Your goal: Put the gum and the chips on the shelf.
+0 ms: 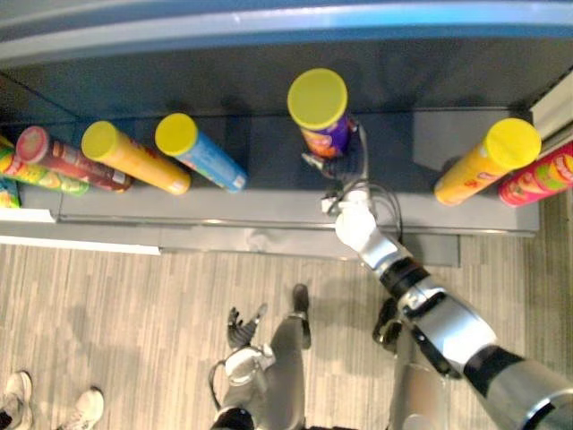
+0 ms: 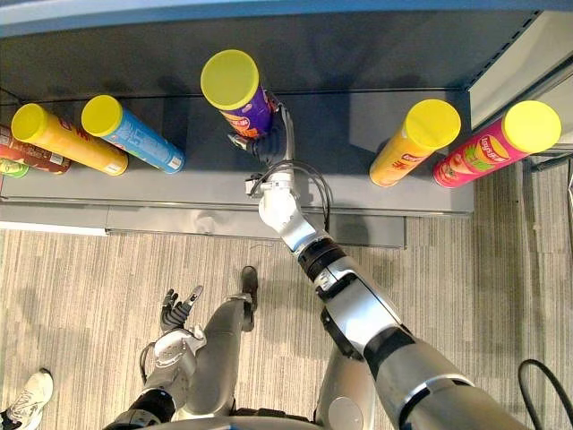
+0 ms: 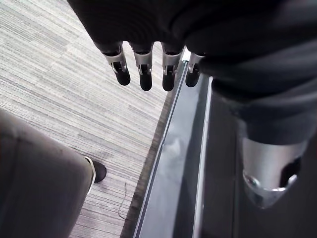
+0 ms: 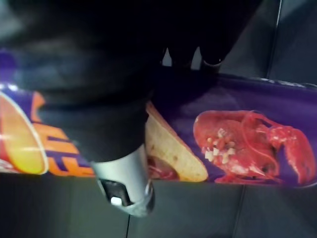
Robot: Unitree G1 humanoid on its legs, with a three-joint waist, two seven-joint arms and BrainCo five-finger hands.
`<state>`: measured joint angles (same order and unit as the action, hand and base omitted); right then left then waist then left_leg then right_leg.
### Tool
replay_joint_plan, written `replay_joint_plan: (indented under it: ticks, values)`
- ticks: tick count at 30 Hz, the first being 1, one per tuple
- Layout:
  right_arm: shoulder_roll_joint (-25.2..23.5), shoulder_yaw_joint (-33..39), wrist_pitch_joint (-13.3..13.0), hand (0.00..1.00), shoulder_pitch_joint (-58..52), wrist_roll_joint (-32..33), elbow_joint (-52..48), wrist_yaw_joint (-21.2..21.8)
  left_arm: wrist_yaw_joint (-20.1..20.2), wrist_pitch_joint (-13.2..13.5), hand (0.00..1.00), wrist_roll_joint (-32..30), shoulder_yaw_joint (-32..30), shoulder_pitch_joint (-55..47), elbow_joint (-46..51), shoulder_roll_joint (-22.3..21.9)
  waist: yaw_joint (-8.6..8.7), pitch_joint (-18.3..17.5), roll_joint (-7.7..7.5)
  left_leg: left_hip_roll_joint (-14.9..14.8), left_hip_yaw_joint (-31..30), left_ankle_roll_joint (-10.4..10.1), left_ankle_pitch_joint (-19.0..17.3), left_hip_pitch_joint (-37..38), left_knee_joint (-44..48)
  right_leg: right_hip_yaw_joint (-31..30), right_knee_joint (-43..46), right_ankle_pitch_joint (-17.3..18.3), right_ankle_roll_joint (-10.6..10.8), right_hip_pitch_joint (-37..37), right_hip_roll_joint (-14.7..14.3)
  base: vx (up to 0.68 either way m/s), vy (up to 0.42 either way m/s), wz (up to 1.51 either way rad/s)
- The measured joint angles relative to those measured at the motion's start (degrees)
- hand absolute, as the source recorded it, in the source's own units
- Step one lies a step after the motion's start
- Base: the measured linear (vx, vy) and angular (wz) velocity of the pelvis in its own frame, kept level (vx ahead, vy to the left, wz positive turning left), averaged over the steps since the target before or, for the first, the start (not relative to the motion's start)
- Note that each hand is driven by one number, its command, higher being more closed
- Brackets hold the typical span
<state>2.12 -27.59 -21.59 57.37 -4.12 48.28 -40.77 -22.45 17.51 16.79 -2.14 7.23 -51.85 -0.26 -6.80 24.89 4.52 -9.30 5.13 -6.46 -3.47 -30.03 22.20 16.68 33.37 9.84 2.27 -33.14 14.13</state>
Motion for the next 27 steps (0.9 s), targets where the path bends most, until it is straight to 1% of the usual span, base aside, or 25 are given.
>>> replay_joint_plan:
  ticks: [6,7,9,13,19,27]
  values:
    - [0.41,-1.85,-0.29,1.00,2.21,-0.58,4.56,-0.08,-0.31,0.77,0.00,-0.01,0.00,0.56,-0.16,-0.04,-0.20,0.01,0.02,0.13,-0.55,0.09,-0.26,-2.39,1.76,0.06,2.05,0.58,-0.55,-2.18,0.52,-0.01,-0.011,0.03]
    - [0.70,-2.15,-0.32,1.00,2.23,-0.62,4.62,-0.04,-0.31,0.85,0.00,-0.01,0.00,0.62,-0.14,-0.04,-0.23,0.01,0.02,0.08,-0.62,0.06,-0.32,-2.81,2.05,0.05,2.40,0.65,-0.65,-2.58,0.53,0.00,0.000,0.00]
    - [1.47,-2.24,-0.36,1.00,2.21,-0.98,4.67,0.04,-0.47,0.78,0.00,-0.01,-0.01,1.41,-0.64,-0.06,-0.82,0.03,0.05,0.10,-0.53,0.07,-0.31,-3.44,2.38,-0.16,3.03,0.74,-0.80,-3.52,0.65,-0.01,-0.016,-0.01]
    - [2.00,-2.24,-0.36,1.00,2.23,-1.74,5.46,0.05,-1.01,0.77,0.00,0.00,-0.01,1.78,-0.63,-0.09,-1.11,0.03,0.06,-0.08,-0.87,0.34,-0.56,-4.06,3.02,0.06,3.40,0.88,-1.01,-3.78,0.58,0.00,-0.007,0.01]
    - [2.02,-2.53,-0.47,1.00,2.22,-2.11,6.73,0.05,-1.02,0.88,0.00,0.01,0.01,2.15,-0.62,-0.08,-1.24,0.04,0.09,-0.23,-1.07,0.40,-0.84,-6.50,4.22,0.07,3.94,0.85,-1.03,-5.76,0.55,0.01,-0.002,0.00]
    - [2.45,-3.31,-0.58,1.00,2.22,-2.15,6.83,0.00,-1.72,1.04,0.00,0.01,0.00,2.18,-0.63,-0.08,-1.40,0.05,0.12,-0.41,-1.08,0.23,-1.40,-7.21,5.08,-0.01,3.88,0.87,-1.01,-6.08,0.43,0.03,-0.006,-0.01]
